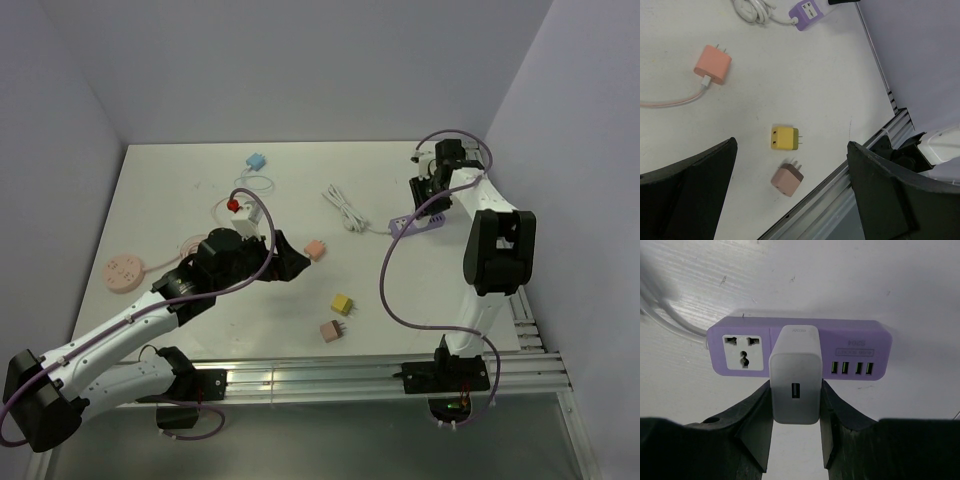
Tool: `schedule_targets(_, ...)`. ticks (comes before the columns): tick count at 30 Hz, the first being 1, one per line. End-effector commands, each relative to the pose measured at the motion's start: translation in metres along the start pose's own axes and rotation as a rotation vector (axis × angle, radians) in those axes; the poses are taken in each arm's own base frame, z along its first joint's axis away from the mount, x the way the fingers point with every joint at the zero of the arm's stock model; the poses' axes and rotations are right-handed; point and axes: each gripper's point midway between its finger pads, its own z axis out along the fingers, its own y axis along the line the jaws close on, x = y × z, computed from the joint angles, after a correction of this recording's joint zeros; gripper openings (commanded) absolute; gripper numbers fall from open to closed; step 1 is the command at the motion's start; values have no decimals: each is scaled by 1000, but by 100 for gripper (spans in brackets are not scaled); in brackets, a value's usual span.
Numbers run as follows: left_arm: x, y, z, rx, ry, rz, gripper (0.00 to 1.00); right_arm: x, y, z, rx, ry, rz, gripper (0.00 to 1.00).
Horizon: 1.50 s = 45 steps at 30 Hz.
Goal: Insert the plug
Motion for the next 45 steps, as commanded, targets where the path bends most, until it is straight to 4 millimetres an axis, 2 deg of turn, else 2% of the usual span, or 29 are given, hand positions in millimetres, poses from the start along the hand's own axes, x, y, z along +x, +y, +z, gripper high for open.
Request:
schedule_targets(1,-16,-14,-2,45,-43,7,97,4,-10,14,6,54,4,0)
schedule_targets(8,-14,-14,-2,53,-41,-4,97,38,1,34,8,110,45,0)
schedule_targets(10,-12,-14,-1,56,-32,-3,97,36,1,35,20,104,45,0)
schedule_targets(11,-12,-14,-1,53,-32,-5,97,33,-5,33,65,94,58,0)
schedule_targets(13,-12,-14,-1,54,-30,-8,96,19,-5,27,71,45,57,4)
schedule_targets(15,-12,-13,-2,51,-34,-10,96,3,-5,20,62,-2,58,20)
schedule_targets(17,-12,-12,-2,48,-37,-16,96,-14,-7,11,70,-41,67,30)
schedule_targets(18,-12,-13,-3,53,-38,-16,96,-20,-8,7,74,-56,64,45)
schedule_targets(20,-10,-14,-3,61,-38,-21,96,-38,-7,-6,86,-110,60,99)
schedule_targets(23,-11,-14,-5,62,-43,-26,96,-55,-8,-22,114,-188,70,100)
schedule_targets(26,-11,-14,-8,60,-46,-32,96,-67,-8,-53,159,-286,82,100)
schedule_targets(27,-14,-15,-11,64,-57,-30,96,-72,6,-58,155,-308,59,100)
schedule_targets(29,-14,-13,-13,54,-64,-32,96,-72,17,-64,184,-338,49,100)
schedule_targets(30,-18,-13,-16,50,-81,-31,97,-78,42,-74,184,-373,-1,100)
schedule_targets(31,-19,-12,-17,40,-83,-33,97,-79,56,-76,191,-384,-23,100)
schedule_targets(32,-21,-11,-19,33,-89,-30,97,-83,57,-83,276,-419,23,100)
schedule_targets(33,-24,-10,-20,21,-102,-31,97,-86,68,-84,308,-428,57,100)
schedule_targets(34,-26,-11,-22,21,-106,-29,97,-88,99,-84,304,-424,41,100)
schedule_targets(35,-26,-10,-24,15,-106,-30,96,-88,114,-83,315,-369,135,100)
schedule_targets(38,-28,-12,-30,25,-119,-36,96,-84,175,-78,187,-238,219,100)
schedule_targets(39,-30,-13,-33,33,-130,-39,96,-79,190,-65,144,-200,242,100)
schedule_targets(42,-34,-11,-38,19,-157,-56,96,-77,232,-53,-10,-197,373,100)
schedule_targets(45,-37,-12,-46,21,-173,-62,95,-75,253,-43,-98,-182,513,100)
